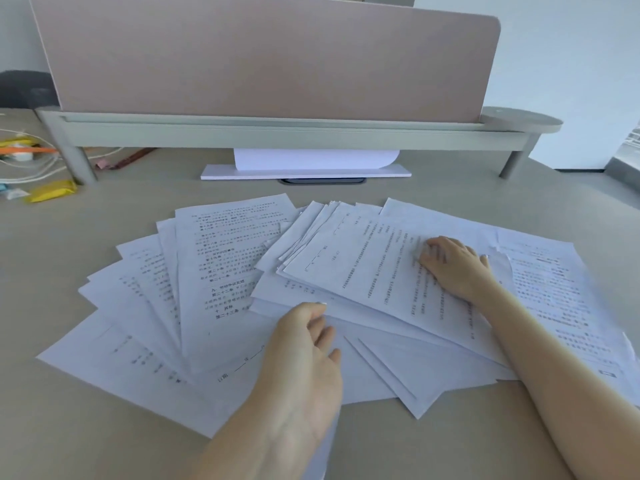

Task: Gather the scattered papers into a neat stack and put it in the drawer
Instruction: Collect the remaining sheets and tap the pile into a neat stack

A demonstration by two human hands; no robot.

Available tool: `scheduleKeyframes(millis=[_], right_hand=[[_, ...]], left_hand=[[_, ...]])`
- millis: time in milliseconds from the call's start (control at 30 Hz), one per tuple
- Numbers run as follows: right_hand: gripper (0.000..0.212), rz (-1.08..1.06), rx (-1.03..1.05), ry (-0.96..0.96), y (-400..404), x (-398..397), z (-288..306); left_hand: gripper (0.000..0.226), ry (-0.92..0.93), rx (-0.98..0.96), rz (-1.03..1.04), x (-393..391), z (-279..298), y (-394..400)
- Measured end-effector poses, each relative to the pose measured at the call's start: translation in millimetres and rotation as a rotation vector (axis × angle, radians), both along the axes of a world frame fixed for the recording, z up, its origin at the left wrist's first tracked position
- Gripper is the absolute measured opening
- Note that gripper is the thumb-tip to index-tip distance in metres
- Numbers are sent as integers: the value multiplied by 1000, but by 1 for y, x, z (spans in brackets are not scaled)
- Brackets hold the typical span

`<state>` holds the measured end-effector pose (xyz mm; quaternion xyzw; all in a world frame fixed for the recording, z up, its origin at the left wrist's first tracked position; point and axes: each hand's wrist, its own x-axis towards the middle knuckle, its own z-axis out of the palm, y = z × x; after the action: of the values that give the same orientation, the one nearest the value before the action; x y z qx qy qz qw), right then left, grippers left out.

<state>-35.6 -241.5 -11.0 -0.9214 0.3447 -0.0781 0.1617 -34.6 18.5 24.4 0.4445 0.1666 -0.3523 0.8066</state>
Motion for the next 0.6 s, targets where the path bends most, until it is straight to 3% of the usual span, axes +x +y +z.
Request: scheduleKeyframes(millis=[133, 367, 600], right_hand=[[43, 1, 35, -43, 0, -4, -1], [43, 31, 50, -53, -3, -9, -3], [44, 49, 44, -54, -1, -6, -6]], left_hand=[[33, -50, 46, 106, 12, 5, 3], [68, -14, 14, 112, 2, 5, 8], [48, -50, 10, 87, 6, -5, 2]])
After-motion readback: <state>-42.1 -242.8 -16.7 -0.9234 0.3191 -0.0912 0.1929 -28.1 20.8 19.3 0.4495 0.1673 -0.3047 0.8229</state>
